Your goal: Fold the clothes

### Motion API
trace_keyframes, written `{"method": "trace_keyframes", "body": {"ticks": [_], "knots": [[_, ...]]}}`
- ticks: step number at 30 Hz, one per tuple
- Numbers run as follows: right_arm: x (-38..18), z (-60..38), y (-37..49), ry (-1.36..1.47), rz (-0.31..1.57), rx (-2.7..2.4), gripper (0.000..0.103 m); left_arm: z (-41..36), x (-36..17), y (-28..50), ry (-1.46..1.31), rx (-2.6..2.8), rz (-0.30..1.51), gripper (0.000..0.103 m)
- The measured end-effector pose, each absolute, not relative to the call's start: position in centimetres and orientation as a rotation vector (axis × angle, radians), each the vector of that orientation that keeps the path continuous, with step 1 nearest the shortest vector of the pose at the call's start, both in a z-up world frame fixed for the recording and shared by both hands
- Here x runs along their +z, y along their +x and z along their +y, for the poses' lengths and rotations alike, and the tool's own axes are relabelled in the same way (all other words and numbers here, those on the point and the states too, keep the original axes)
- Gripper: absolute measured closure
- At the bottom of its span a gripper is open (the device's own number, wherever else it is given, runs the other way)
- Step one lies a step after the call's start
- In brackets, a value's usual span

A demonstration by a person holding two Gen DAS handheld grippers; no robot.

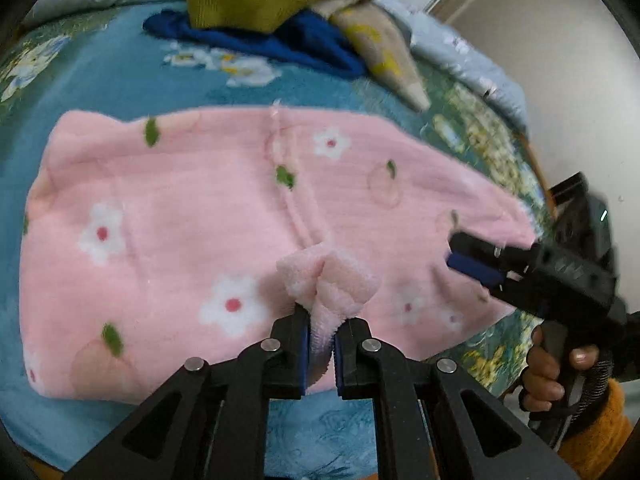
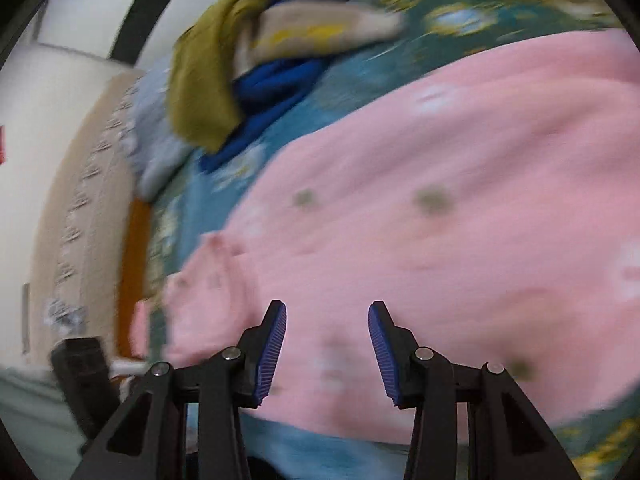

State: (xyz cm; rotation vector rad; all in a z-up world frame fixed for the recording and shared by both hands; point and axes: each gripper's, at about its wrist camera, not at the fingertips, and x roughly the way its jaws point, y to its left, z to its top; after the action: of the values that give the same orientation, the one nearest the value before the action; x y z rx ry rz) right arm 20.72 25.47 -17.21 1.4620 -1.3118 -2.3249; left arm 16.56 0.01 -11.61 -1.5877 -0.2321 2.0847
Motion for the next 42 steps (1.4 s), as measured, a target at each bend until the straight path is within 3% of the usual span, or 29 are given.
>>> {"method": "trace_keyframes", "body": {"ticks": [3, 5, 7, 11, 19, 22, 23, 25, 32, 37, 42], "knots": [[-18.2, 22.8, 18.1, 1.453, -1.332, -2.181, 0.046, -1.4, -11.1, 16.5, -1.598, 2.078, -0.296, 0.085], [-19.1, 21.3, 16.9, 1.502, -1.311, -2.15, 0.046, -2.3, -10.7, 16.5, -1.604, 2.072, -0.339, 0.064], [-20.2, 20.0, 16.1, 1.55, -1.288, -2.127, 0.045, -3.3, -10.4, 16.5, -1.609, 2.066, -0.382, 0.061], [-21.2, 18.1, 14.5, 1.588, -1.272, -2.091, 0.044, -5.1, -9.7, 16.4, -1.62, 2.053, -0.467, 0.06], [-20.7, 15.7, 11.4, 1.647, -1.169, -2.114, 0.044, -15.9, -8.1, 15.8, -1.611, 2.327, -0.666, 0.058], [-20.2, 14.6, 10.8, 1.68, -1.108, -2.113, 0.064, -18.3, -8.8, 16.0, -1.629, 2.364, -0.739, 0.058], [-20.0, 14.3, 10.6, 1.692, -1.089, -2.113, 0.079, -19.0, -9.0, 16.1, -1.633, 2.37, -0.756, 0.058], [-19.3, 13.8, 10.5, 1.686, -1.069, -2.112, 0.085, -20.0, -9.4, 16.2, -1.64, 2.376, -0.787, 0.058], [-12.3, 16.2, 13.0, 1.257, -1.156, -2.122, 0.086, -21.0, -10.8, 16.4, -1.645, 2.348, -0.823, 0.058], [-19.2, 19.0, 13.5, 1.677, -1.257, -2.095, 0.086, -20.5, -12.8, 15.2, -1.667, 2.27, -0.893, 0.057], [-20.6, 20.0, 15.2, 1.616, -1.442, -2.064, 0.086, -19.2, -14.5, 13.8, -1.7, 2.195, -0.904, 0.056]]}}
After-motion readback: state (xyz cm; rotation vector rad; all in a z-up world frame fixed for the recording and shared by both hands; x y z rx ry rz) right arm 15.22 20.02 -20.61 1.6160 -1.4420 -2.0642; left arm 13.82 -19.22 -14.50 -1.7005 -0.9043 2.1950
